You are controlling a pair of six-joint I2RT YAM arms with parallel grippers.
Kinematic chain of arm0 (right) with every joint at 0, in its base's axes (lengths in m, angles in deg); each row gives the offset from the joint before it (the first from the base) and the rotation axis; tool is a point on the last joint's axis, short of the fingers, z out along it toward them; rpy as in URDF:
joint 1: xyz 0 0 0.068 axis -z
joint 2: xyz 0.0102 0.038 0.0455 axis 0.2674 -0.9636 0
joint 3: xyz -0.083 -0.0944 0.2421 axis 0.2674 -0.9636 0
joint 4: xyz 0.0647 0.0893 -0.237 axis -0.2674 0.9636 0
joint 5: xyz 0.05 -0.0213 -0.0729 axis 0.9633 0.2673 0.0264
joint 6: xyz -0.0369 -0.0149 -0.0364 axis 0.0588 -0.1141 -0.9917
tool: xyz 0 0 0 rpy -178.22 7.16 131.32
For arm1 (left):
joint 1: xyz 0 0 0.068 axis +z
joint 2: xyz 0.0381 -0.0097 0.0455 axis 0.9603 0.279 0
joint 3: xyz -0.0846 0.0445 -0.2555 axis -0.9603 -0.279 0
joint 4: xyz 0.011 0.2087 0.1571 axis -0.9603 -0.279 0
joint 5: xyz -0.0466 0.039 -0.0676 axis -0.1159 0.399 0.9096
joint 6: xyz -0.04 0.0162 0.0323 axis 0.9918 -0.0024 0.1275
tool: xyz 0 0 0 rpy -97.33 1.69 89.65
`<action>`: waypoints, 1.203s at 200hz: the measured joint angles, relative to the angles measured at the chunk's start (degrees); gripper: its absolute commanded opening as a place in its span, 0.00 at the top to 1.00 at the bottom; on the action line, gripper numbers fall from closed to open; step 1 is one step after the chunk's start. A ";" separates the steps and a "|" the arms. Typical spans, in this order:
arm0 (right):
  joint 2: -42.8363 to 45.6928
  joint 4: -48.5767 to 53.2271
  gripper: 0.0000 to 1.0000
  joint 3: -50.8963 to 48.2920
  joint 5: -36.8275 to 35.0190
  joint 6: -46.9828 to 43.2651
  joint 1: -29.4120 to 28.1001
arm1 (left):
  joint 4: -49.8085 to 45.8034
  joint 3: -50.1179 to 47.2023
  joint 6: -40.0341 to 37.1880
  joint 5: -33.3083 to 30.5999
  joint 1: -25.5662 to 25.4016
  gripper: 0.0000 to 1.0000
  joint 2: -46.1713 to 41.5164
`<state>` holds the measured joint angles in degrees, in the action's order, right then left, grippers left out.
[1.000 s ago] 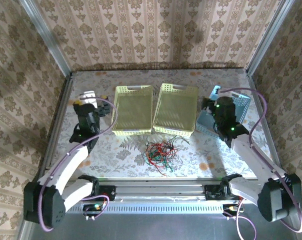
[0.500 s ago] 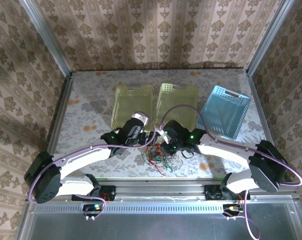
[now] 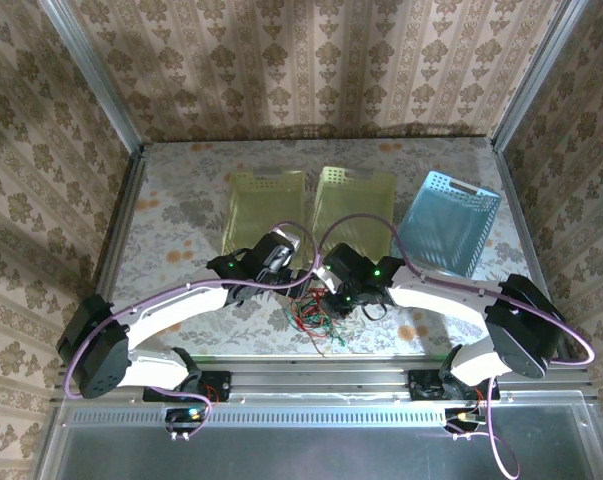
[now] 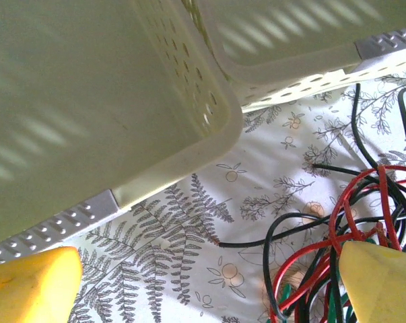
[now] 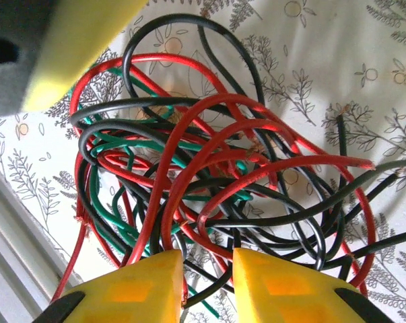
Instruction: Untangle the cables
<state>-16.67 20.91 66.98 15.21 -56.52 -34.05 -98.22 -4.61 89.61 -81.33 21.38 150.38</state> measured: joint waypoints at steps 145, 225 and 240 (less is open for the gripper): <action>1.09 -3.98 0.60 -2.89 1.55 10.86 14.38 | 0.55 5.68 -7.80 7.69 -7.21 0.00 11.41; -3.48 -5.60 0.64 -2.97 0.55 13.88 14.38 | -0.11 6.54 -9.22 6.51 -8.41 0.13 14.43; -3.96 -6.38 0.65 -3.04 -0.09 14.47 14.36 | -0.11 6.69 -9.25 6.38 -8.41 0.14 14.75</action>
<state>-20.62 14.53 63.94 15.12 -42.05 -19.69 -98.33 2.08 80.37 -74.95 12.96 165.14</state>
